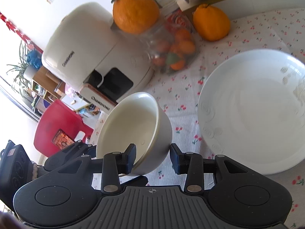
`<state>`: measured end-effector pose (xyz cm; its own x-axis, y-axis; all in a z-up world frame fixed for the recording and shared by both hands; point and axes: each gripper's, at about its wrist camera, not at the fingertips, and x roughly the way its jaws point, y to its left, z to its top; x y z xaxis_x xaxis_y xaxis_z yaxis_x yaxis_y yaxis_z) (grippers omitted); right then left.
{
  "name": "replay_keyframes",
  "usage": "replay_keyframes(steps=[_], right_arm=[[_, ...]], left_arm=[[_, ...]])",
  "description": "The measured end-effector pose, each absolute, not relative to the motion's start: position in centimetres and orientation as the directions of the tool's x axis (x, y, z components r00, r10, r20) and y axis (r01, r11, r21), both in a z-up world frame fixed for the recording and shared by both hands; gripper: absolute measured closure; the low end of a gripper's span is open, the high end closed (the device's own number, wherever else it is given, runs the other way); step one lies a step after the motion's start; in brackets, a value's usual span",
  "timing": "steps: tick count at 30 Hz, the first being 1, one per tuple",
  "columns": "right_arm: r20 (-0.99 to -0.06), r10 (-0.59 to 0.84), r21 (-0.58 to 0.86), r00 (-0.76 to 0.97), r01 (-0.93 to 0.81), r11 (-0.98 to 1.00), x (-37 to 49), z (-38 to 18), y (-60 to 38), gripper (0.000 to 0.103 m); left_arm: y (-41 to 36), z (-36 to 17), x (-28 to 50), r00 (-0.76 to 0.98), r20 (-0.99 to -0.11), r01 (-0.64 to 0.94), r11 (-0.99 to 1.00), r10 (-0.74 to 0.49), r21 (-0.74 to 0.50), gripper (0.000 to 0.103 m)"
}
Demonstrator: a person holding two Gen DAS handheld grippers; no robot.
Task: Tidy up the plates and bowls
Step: 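Lift the bowls with the right gripper and lower them onto the plate stack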
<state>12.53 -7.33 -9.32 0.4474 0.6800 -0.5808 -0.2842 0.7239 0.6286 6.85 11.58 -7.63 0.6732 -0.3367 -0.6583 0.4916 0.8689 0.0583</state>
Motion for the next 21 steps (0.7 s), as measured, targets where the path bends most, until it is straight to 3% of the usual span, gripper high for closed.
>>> replay_keyframes(steps=[21], right_arm=[[-0.591,0.61,0.622,0.528,-0.184,0.761,13.7,-7.6,-15.8,0.064]], left_arm=[[4.0,-6.3,9.6,0.653,-0.624,0.584,0.81,-0.43,0.054,0.021]])
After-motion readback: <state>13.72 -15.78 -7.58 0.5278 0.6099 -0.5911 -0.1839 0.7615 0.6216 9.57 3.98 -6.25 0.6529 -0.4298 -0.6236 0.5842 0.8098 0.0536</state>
